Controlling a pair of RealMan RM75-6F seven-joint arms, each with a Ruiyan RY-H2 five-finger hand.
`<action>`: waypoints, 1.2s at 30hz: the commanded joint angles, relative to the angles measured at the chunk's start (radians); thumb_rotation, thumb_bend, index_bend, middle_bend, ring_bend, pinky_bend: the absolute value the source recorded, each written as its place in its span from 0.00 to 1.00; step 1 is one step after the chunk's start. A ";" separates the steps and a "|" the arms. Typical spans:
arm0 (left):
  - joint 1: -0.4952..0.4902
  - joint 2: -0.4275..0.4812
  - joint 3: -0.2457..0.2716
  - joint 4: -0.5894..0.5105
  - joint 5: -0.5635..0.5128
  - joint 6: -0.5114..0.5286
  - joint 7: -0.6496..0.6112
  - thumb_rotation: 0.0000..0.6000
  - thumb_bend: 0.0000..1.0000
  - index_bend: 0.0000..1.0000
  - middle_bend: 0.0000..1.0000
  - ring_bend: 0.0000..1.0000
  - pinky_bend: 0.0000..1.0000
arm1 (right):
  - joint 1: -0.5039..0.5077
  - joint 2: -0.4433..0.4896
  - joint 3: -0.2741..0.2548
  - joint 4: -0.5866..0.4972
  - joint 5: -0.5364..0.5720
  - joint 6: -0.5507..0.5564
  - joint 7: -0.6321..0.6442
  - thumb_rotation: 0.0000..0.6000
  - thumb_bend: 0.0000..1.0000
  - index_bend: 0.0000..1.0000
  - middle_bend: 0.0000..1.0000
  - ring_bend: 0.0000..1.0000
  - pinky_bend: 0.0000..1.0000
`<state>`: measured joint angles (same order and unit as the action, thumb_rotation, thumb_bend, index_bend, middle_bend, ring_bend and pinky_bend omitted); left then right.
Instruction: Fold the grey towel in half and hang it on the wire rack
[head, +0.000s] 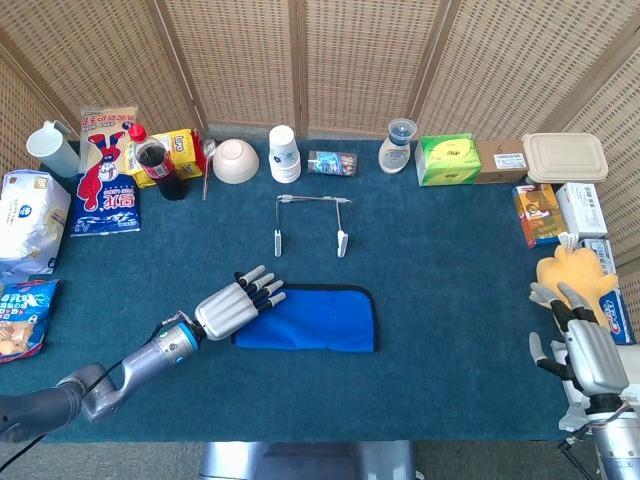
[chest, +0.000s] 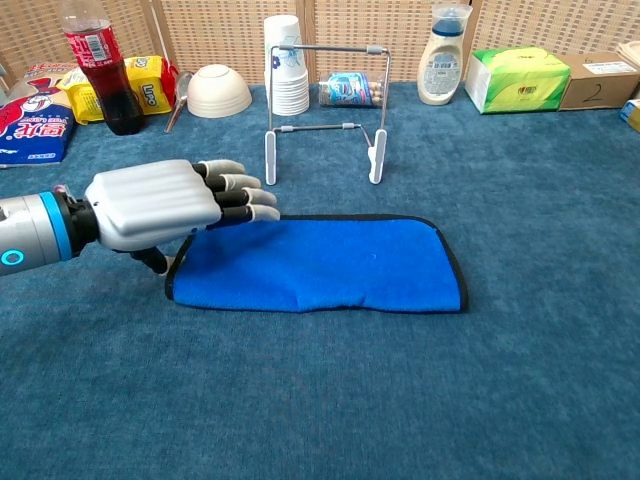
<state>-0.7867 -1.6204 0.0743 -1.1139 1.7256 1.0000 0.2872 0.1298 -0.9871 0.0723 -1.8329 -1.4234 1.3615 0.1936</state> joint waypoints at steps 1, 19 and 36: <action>0.000 -0.003 -0.004 0.002 -0.002 0.007 -0.009 1.00 0.39 0.00 0.01 0.00 0.00 | -0.001 0.000 0.000 0.000 0.000 0.001 0.000 1.00 0.50 0.11 0.25 0.03 0.00; 0.023 -0.006 0.007 0.028 0.017 0.090 -0.132 1.00 0.39 0.03 0.10 0.00 0.00 | -0.003 -0.004 0.004 0.001 0.004 0.000 0.004 1.00 0.50 0.11 0.25 0.03 0.00; 0.002 -0.055 0.013 0.093 0.053 0.133 -0.254 1.00 0.39 0.32 0.30 0.15 0.01 | -0.014 0.003 0.004 0.000 0.007 0.010 0.015 1.00 0.50 0.11 0.26 0.03 0.00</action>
<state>-0.7834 -1.6725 0.0861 -1.0239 1.7770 1.1303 0.0385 0.1155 -0.9835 0.0764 -1.8327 -1.4167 1.3711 0.2083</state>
